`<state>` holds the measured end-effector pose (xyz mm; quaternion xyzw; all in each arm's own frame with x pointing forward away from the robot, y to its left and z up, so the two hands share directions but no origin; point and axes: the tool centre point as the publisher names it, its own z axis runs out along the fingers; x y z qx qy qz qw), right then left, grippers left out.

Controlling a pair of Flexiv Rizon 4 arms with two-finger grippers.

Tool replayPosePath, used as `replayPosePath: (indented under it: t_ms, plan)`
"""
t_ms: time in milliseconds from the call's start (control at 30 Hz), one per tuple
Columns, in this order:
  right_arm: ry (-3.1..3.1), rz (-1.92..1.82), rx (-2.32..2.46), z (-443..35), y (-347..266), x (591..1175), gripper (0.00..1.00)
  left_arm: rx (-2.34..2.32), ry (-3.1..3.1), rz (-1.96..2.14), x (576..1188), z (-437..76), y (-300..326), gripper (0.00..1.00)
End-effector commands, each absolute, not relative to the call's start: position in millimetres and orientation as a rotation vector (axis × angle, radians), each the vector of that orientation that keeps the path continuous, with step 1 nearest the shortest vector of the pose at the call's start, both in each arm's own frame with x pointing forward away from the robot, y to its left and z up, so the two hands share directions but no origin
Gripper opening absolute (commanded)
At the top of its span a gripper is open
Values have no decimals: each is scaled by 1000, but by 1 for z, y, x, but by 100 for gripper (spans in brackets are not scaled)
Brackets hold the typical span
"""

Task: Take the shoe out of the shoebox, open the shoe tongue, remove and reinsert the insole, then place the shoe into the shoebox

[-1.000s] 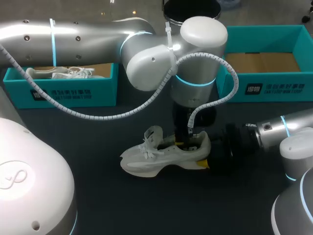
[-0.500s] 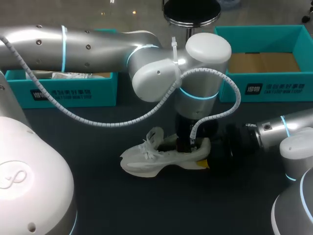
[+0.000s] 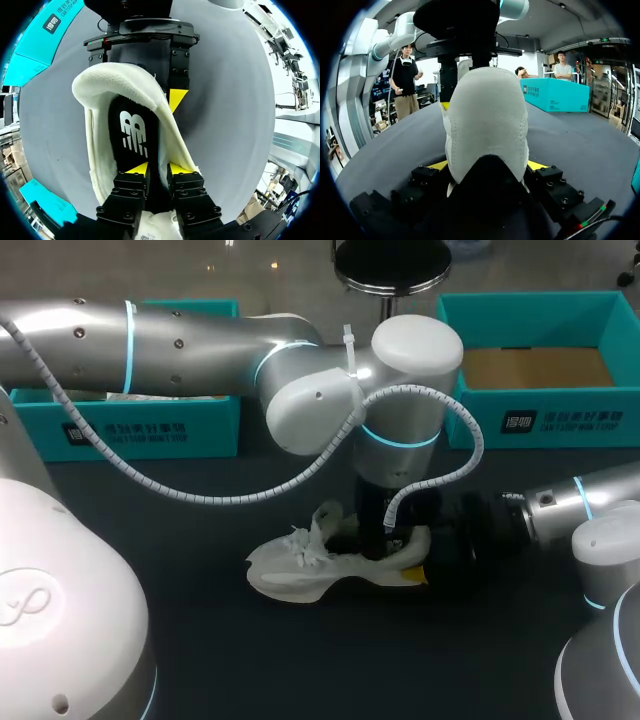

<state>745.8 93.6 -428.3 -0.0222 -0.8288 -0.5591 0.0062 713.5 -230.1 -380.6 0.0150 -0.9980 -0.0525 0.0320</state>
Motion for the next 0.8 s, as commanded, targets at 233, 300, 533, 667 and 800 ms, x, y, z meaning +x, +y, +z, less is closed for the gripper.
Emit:
replayPosePath:
  t_ms: [233, 300, 533, 667, 800]
  plan:
    - [-2596, -1747, -73, -434, 97, 746, 0, 36, -3097, -175, 716, -383, -233, 37]
    - [-2596, -1747, -73, -434, 97, 746, 0, 27, -3108, -173, 717, -384, -235, 38]
    - [-2596, -1747, -73, -434, 97, 746, 0, -2, -3155, -161, 721, -402, -240, 35]
    - [-2596, -1747, -73, -434, 97, 746, 0, -9, -3178, -150, 722, -422, -239, 34]
    - [-2596, -1747, -73, -434, 97, 746, 0, -15, -3205, -134, 722, -438, -235, 35]
